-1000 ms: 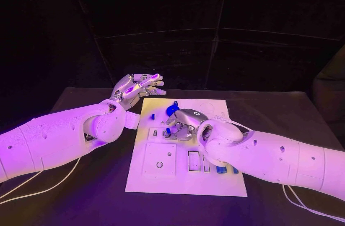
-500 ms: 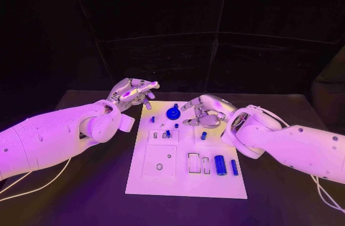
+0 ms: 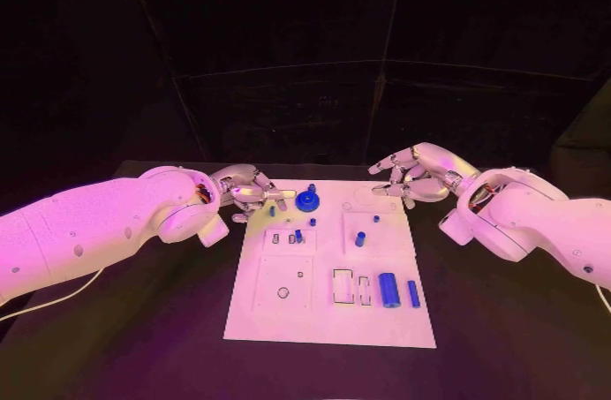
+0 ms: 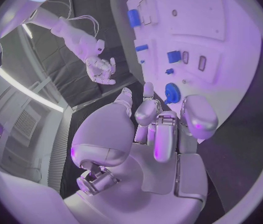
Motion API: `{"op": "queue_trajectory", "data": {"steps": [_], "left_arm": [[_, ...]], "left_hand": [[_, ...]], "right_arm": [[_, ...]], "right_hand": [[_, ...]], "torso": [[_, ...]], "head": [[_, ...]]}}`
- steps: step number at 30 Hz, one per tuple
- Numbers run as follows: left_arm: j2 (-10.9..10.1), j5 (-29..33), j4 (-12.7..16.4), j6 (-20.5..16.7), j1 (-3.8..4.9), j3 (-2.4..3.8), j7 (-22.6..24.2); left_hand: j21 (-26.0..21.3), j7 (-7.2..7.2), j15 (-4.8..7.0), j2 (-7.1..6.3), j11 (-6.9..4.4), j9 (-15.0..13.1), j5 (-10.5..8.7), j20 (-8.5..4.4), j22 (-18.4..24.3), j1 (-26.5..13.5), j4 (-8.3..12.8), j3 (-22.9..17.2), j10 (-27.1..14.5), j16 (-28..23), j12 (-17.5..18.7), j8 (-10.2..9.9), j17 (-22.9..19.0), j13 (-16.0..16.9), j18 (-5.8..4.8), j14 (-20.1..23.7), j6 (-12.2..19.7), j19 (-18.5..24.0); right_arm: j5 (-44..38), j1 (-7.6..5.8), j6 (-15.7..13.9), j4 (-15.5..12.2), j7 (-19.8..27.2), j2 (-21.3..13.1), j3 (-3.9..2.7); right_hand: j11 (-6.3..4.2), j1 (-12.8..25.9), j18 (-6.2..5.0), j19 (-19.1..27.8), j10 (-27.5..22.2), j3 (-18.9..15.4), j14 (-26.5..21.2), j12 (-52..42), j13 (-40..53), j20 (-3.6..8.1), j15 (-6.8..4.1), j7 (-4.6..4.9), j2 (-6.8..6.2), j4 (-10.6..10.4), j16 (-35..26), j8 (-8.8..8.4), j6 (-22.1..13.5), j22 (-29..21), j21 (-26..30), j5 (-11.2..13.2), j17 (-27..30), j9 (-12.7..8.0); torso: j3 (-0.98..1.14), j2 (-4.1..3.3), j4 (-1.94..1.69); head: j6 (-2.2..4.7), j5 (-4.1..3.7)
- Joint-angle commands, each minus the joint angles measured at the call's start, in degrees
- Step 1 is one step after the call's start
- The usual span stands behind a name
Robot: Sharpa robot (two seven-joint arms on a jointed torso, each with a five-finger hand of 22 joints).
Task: Assemble the parts on the task board
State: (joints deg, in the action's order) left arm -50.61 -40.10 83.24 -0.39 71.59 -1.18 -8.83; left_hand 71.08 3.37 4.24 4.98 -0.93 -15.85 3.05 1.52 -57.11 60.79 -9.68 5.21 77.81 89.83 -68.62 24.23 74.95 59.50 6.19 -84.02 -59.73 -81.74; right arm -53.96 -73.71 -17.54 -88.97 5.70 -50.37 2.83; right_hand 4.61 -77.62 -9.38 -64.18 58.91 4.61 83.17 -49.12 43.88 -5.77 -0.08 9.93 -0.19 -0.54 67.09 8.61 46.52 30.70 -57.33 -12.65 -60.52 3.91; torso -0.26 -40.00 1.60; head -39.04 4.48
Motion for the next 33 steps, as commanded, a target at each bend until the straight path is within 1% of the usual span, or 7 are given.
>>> {"op": "queue_trajectory", "data": {"steps": [1,4,11,23,30,32,33], "left_arm": [[0.8,-13.2,0.3,7.1,0.49,0.03,-12.4],[1.7,-15.8,0.3,9.0,1.18,0.03,-15.5],[4.1,-18.1,-1.4,9.5,2.40,0.00,-18.0],[8.1,-18.8,-3.9,11.7,2.93,-0.01,-19.2],[10.3,-19.6,-6.1,14.2,2.97,-0.55,-19.6],[11.0,-20.0,-6.7,14.8,2.98,-0.89,-19.6],[11.2,-20.1,-6.9,15.0,2.99,-0.99,-19.7]], "left_hand": [[1.1,-0.25,0.50,0.08,-0.14,-2.1,0.01,-0.12,-1.3,-0.5,-2.1,1.6,0.1,0.2,-1.4,2.8,15.1,1.5,-0.63,-6.0,1.2,0.0],[2.3,-0.93,0.97,0.19,-0.44,-5.7,0.15,-0.41,-2.7,-0.1,-5.0,4.2,0.2,0.2,-2.7,7.4,15.1,2.9,-0.72,-6.0,2.9,0.3],[3.3,-0.88,0.94,0.56,-0.73,-8.5,-0.21,-0.49,-4.2,1.0,-6.7,6.1,0.5,0.2,-3.8,10.6,15.1,4.2,-0.91,-6.0,5.0,0.5],[3.4,-0.88,0.93,1.07,-0.72,-9.5,-0.17,-0.49,-4.2,1.8,-6.6,6.5,0.3,0.2,-3.7,11.6,15.1,4.1,-0.89,-6.0,5.8,0.7],[3.3,-0.79,0.89,1.17,-0.65,-9.9,-0.18,-0.46,-3.9,2.0,-6.6,6.8,0.0,0.2,-3.5,11.9,15.1,3.7,-0.82,-6.0,6.4,0.9],[3.3,-0.79,0.89,1.17,-0.65,-9.9,-0.18,-0.46,-3.9,2.0,-6.6,6.8,0.0,0.2,-3.5,11.9,15.1,3.7,-0.82,-6.0,6.4,0.9],[3.2,-0.75,0.86,1.20,-0.62,-10.0,-0.18,-0.44,-3.8,2.0,-6.6,6.9,-0.2,0.2,-3.4,11.9,15.1,3.6,-0.80,-6.0,6.6,1.0]], "right_arm": [[3.7,-0.30,1.5,0.8,1.3,0.0,-0.05],[3.9,-0.50,1.4,1.5,1.1,0.0,-0.07],[4.0,-0.81,1.3,3.1,0.8,0.3,-0.07],[3.8,-1.02,1.0,5.1,-0.6,1.2,-0.08],[4.6,-1.18,-0.7,5.9,-0.1,2.0,-0.08],[5.4,-1.21,-1.0,6.2,0.2,2.3,-0.08],[5.6,-1.22,-1.2,6.2,0.4,2.3,-0.08]], "right_hand": [[0.06,0.0,-1.06,0.4,-0.4,-0.7,-0.5,0.8,-1.0,-0.06,-0.08,0.07,-0.32,-0.1,-1.2,0.06,-0.5,-1.7,1.4,-0.4,1.0,0.0],[0.06,0.4,-1.12,0.2,-0.2,-1.4,-0.3,0.9,-1.5,-0.05,-0.10,0.06,-0.55,-0.5,-1.8,0.29,-0.6,-2.6,2.4,-0.4,1.4,0.0],[0.03,0.6,-1.13,-0.1,-0.1,-1.8,-0.1,0.9,-1.8,-0.02,-0.12,0.03,-0.65,-0.7,-2.1,0.46,-0.7,-3.1,2.9,-0.6,1.5,0.1],[0.10,1.1,-1.23,-0.5,-0.4,-3.6,-0.2,0.9,-2.6,-0.01,-0.08,0.10,-0.63,-2.0,-4.2,0.98,-1.4,-5.1,5.0,-3.7,2.9,0.1],[0.96,-1.6,-1.11,2.9,-5.3,-3.1,-8.9,5.8,-6.9,-0.89,0.92,0.85,0.35,-2.2,-24.1,2.23,-2.3,-8.3,10.9,-4.3,20.9,0.2],[2.57,-2.4,-1.05,4.8,-5.5,-2.5,6.6,9.9,-11.2,-1.87,2.60,1.71,0.03,-2.5,22.2,2.82,-2.4,-10.9,15.3,-3.5,-28.7,0.2],[3.16,-2.8,-1.24,5.2,-5.5,-2.0,6.8,11.8,-13.3,-2.29,3.42,2.04,0.09,-2.7,22.9,2.99,-2.4,-12.0,17.2,-3.1,-29.5,0.2]], "torso": [[0.12,0.44,0.38],[0.16,0.41,0.51],[0.10,0.38,0.37],[0.14,0.29,0.24],[0.11,0.34,0.25],[0.12,0.31,0.22],[0.10,0.32,0.26]], "head": [[-0.25,0.14],[-0.30,0.39],[-0.42,0.09],[-1.01,0.38],[-1.19,0.40],[-1.23,0.39],[-1.29,0.44]]}}
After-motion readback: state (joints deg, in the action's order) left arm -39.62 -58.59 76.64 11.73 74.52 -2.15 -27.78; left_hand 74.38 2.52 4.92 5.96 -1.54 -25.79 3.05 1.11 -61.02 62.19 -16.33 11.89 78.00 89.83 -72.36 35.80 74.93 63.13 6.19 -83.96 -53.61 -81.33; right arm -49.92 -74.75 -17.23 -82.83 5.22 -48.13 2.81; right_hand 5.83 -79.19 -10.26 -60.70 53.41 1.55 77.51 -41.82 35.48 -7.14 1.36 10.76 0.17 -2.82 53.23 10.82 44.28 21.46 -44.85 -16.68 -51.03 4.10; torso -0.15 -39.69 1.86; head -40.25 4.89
